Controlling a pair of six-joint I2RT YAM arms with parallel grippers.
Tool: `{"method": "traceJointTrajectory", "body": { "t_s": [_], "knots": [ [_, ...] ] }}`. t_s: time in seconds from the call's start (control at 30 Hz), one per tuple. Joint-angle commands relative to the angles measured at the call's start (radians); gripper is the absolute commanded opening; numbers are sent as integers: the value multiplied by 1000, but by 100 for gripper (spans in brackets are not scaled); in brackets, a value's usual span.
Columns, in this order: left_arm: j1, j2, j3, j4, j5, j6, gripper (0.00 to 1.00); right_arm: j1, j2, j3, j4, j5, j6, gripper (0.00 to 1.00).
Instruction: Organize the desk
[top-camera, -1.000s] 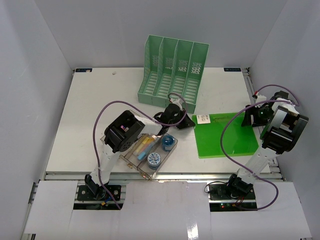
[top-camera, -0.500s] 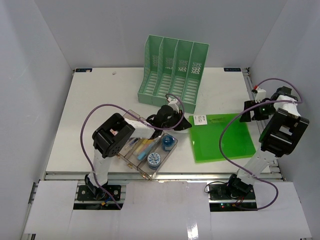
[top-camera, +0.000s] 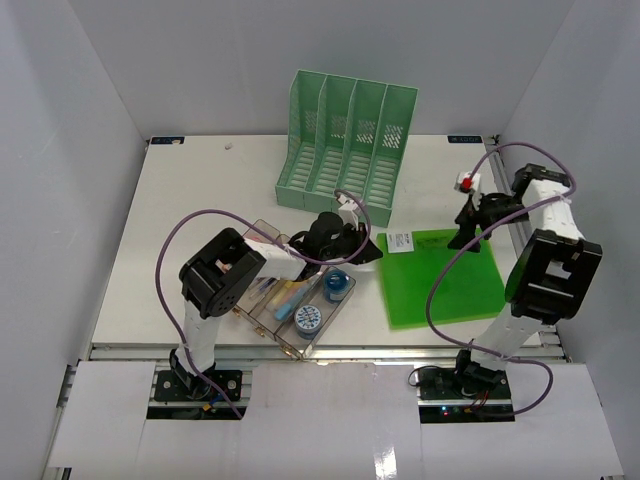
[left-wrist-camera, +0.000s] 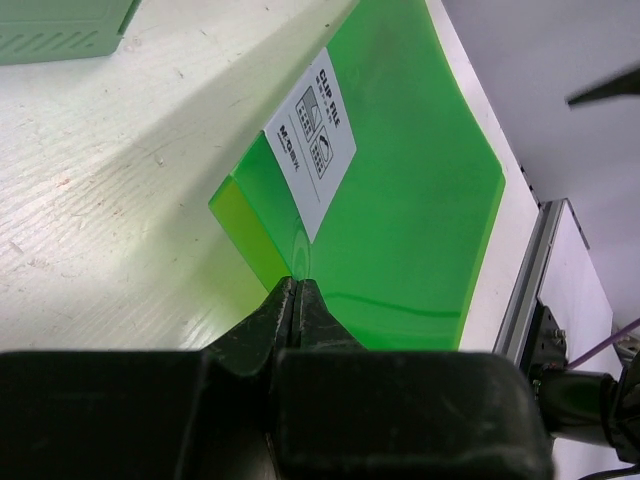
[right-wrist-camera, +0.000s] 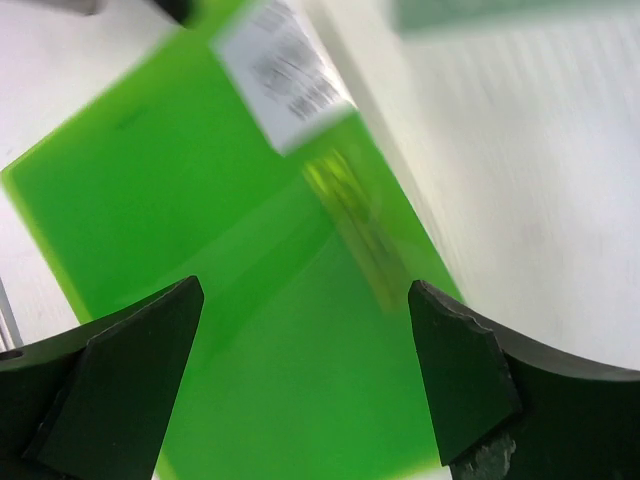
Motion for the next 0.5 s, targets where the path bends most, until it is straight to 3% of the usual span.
{"method": "traceJointTrajectory", "body": {
  "t_s": [0.0,0.23,0.47],
  "knots": [
    [-3,-82,-8,19,47,83,0,130,-66,-19,-128,-117,-469,90],
    [-3,-94,-21,32,58,110,0,272,107,181,-131,-67,-517,90],
    [-3,-117,-32,45,68,153,0,292,217,266,-131,-29,-512,92]
  ]
}}
